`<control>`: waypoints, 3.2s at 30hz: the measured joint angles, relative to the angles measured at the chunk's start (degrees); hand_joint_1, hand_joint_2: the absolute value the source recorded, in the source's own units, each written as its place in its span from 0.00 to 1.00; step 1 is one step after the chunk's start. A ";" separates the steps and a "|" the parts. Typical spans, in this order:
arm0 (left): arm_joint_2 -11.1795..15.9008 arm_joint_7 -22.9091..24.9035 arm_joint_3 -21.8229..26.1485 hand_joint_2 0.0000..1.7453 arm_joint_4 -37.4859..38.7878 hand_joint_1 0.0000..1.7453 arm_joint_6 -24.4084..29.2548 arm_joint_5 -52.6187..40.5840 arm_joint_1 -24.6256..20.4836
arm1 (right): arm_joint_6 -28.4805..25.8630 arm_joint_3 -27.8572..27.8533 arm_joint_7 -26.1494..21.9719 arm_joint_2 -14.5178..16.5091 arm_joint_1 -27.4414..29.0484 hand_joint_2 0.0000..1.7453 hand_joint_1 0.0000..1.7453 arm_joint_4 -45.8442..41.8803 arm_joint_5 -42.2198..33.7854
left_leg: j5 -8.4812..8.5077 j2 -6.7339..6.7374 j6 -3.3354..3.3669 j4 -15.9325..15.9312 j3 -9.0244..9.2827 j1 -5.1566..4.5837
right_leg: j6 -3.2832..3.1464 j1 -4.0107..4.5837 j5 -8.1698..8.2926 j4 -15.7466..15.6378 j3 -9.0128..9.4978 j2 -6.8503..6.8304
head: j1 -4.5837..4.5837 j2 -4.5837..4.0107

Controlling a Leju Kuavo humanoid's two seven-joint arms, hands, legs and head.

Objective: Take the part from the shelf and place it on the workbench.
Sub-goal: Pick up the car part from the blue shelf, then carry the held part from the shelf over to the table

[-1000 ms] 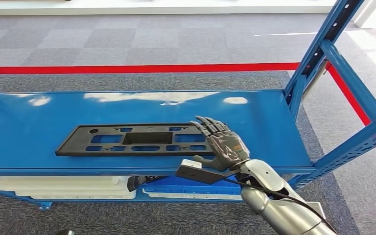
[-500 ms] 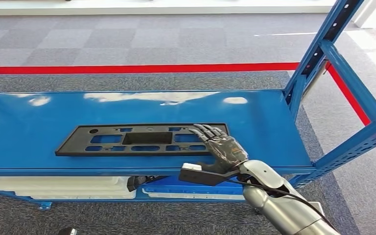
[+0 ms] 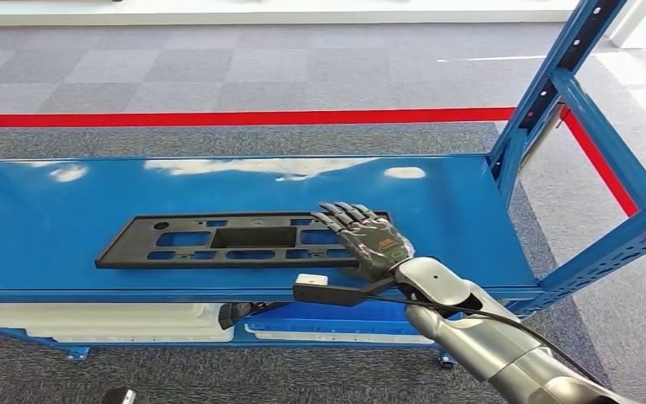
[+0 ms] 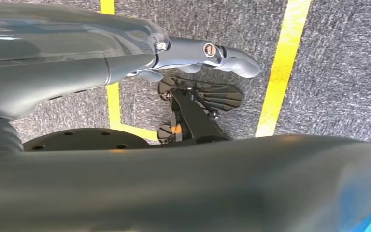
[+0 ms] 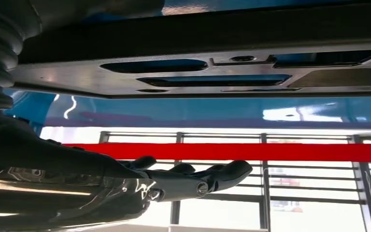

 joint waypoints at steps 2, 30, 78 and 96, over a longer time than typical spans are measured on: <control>-0.01 -0.09 0.00 0.00 0.00 0.00 -0.04 -0.10 -0.03 | 0.02 0.33 0.00 0.00 -0.38 1.00 0.00 0.41 0.23 | 0.00 0.00 0.00 0.00 0.00 0.00 | 0.00 0.00 0.00 0.00 0.00 0.00 | 0.00 0.00; -0.53 -0.74 0.00 0.00 0.00 0.00 -0.72 -1.50 -0.42 | 3.62 7.00 -2.22 2.96 -4.83 1.00 0.00 7.23 -2.98 | 0.00 0.00 0.00 0.00 0.01 0.00 | 0.00 0.00 0.00 0.00 0.01 0.00 | 0.00 0.00; -0.93 -4.02 0.28 0.50 0.00 0.00 -1.23 -2.49 -0.40 | -2.28 5.65 2.09 0.23 -5.27 1.00 1.00 8.77 -4.63 | 0.00 -0.01 0.00 0.02 0.25 0.00 | 0.00 0.00 0.00 -0.01 0.22 0.00 | 0.00 0.00; -0.93 -8.58 0.14 0.00 0.00 0.00 1.67 -6.99 0.15 | 0.94 -21.94 -7.03 0.43 13.30 1.00 1.00 -28.13 -24.10 | -0.03 -0.01 0.00 0.02 0.01 -0.01 | 0.00 0.00 0.00 -0.01 0.00 -0.02 | 0.00 0.00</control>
